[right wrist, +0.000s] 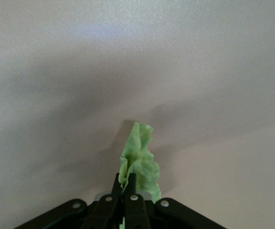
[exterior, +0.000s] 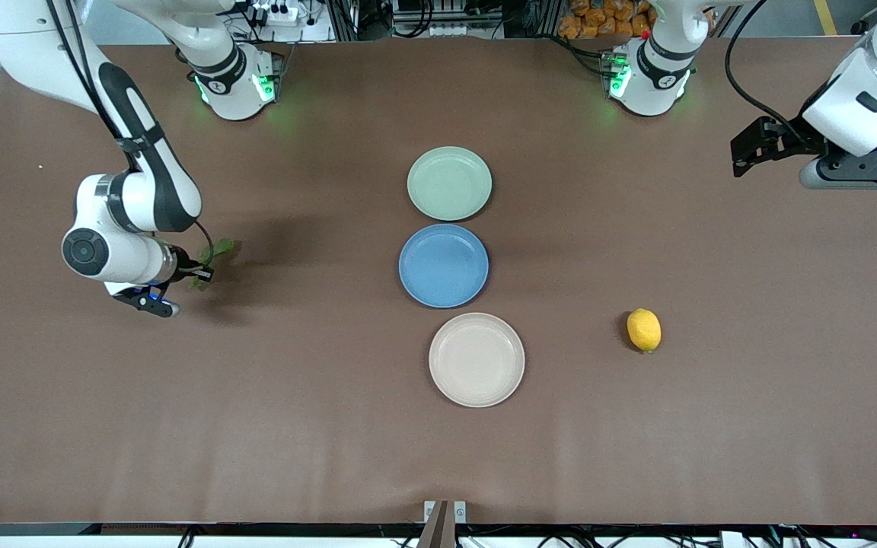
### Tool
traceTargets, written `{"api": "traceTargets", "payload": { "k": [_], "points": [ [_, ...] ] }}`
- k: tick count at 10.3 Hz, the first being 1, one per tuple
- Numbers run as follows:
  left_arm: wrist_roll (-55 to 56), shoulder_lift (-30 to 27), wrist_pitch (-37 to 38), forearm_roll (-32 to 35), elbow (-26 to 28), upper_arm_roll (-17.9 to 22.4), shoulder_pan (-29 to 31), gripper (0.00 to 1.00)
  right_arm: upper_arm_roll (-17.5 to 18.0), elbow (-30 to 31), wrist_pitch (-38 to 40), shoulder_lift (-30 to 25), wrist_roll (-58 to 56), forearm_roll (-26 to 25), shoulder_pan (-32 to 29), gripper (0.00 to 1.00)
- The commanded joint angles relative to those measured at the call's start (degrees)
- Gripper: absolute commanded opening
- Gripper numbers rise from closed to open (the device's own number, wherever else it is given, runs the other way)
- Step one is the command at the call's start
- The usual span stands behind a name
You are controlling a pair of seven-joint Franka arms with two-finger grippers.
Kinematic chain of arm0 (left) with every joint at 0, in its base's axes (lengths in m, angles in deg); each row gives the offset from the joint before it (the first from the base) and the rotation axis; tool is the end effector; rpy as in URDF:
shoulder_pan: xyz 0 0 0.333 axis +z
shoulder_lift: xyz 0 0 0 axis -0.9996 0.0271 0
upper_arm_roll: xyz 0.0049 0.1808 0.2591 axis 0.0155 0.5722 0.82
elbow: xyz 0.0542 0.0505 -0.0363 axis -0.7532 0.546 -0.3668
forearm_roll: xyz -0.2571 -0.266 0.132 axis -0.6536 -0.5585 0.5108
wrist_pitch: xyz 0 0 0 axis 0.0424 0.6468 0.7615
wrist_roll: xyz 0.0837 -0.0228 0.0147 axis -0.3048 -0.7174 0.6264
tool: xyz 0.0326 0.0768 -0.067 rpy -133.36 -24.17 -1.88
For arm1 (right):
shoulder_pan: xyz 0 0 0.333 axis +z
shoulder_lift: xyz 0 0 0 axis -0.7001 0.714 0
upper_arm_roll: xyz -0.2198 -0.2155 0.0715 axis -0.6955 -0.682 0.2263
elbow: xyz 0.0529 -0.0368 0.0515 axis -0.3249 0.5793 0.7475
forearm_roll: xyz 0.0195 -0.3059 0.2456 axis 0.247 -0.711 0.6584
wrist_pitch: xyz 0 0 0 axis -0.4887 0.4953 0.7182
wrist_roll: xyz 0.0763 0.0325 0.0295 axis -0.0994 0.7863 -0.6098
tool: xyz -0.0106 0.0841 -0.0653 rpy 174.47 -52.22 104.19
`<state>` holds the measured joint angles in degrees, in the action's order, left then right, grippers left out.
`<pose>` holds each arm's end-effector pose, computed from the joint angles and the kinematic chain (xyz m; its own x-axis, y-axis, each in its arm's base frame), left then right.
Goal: Pick lemon and lettuce from plates
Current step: 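Carry the lettuce away from the plates with the right gripper and lower it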
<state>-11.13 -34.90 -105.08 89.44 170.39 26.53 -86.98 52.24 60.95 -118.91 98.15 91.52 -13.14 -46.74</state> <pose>0.5295 -0.1071 0.6491 0.9967 -0.0589 -0.0564 -0.0612 -0.9973 -0.0404 0.5362 -0.0025 0.2054 0.9011 -0.3555 -0.2481 -0.3374 -0.9345 0.1136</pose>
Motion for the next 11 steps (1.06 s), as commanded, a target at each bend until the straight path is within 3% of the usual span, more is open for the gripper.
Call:
{"api": "traceTargets", "payload": {
  "k": [1,2,3,6,11],
  "points": [
    [0.2,-0.4,1.0,-1.5,-0.9,0.1,0.2,1.0,0.8,0.6,-0.4,-0.7,-0.1,-1.2,-1.1,0.59],
    [0.2,-0.4,0.0,-1.5,-0.9,0.0,0.3,1.0,0.8,0.2,0.1,-0.7,0.0,-1.2,-1.5,1.0],
    [0.2,-0.4,-2.6,-1.8,-0.9,0.0,0.3,1.0,0.8,-1.2,2.6,-0.8,0.1,-1.2,-1.5,1.0],
    [0.1,-0.4,-3.4,-2.6,-0.8,0.3,0.4,1.0,0.9,-12.7,20.5,-0.7,-0.1,-1.1,-2.1,1.0],
    [0.3,-0.3,-3.6,-2.7,-0.9,0.3,0.2,1.0,1.3,-22.0,32.2,-1.3,-0.2,-0.9,-1.9,1.0]
  ]
}}
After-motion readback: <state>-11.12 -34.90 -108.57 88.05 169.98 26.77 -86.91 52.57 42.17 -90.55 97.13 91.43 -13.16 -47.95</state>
